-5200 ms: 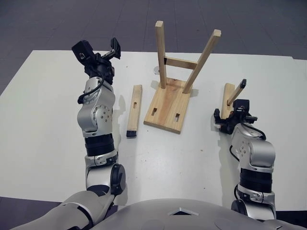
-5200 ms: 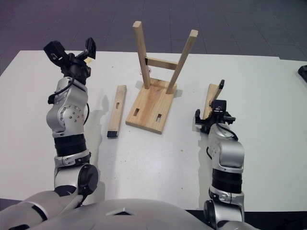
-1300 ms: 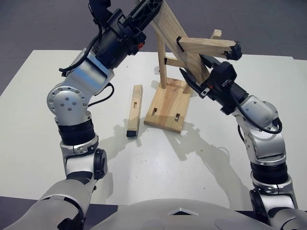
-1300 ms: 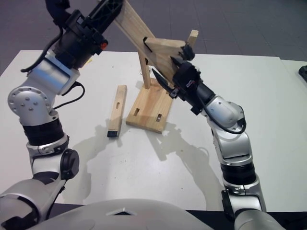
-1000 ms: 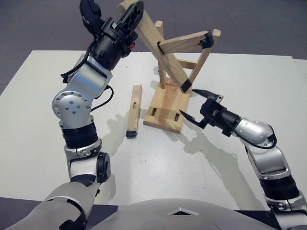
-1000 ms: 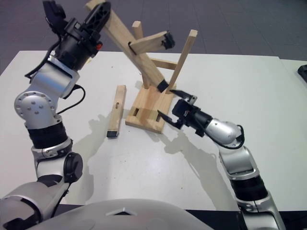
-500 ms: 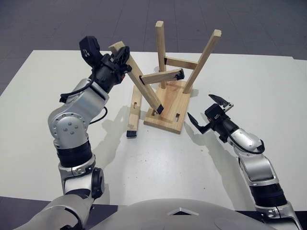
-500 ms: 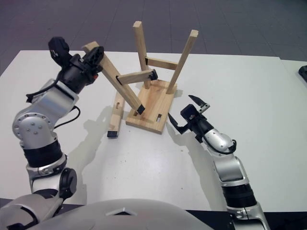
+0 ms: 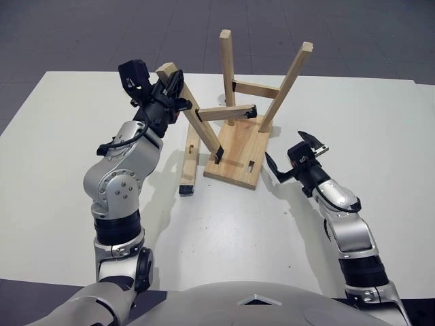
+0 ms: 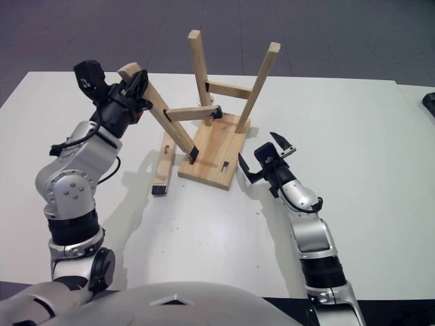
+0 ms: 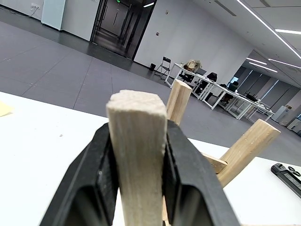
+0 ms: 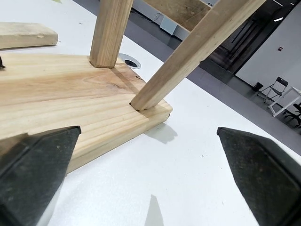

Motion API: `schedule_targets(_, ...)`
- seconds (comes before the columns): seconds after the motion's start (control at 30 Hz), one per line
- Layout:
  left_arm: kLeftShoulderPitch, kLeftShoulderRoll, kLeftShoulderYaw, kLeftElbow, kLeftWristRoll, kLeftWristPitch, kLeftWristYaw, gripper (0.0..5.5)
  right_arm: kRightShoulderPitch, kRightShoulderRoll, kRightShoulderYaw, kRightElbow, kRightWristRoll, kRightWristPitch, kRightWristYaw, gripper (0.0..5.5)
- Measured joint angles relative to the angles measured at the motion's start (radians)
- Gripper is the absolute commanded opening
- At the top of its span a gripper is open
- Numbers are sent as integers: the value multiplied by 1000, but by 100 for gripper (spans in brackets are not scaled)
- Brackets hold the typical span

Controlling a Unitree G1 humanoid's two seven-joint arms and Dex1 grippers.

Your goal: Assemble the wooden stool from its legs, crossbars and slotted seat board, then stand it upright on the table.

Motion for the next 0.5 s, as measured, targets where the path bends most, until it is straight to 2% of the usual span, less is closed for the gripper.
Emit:
schedule_targets(0.27, 6, 3, 56, -42, -31, 68, 12, 104, 0, 31, 0, -5, -7, 13, -32, 540)
schedule_targets(0.5, 8, -40, 38, -55, -31, 90, 22, 104, 1, 48, 2, -5, -13, 18, -43, 540)
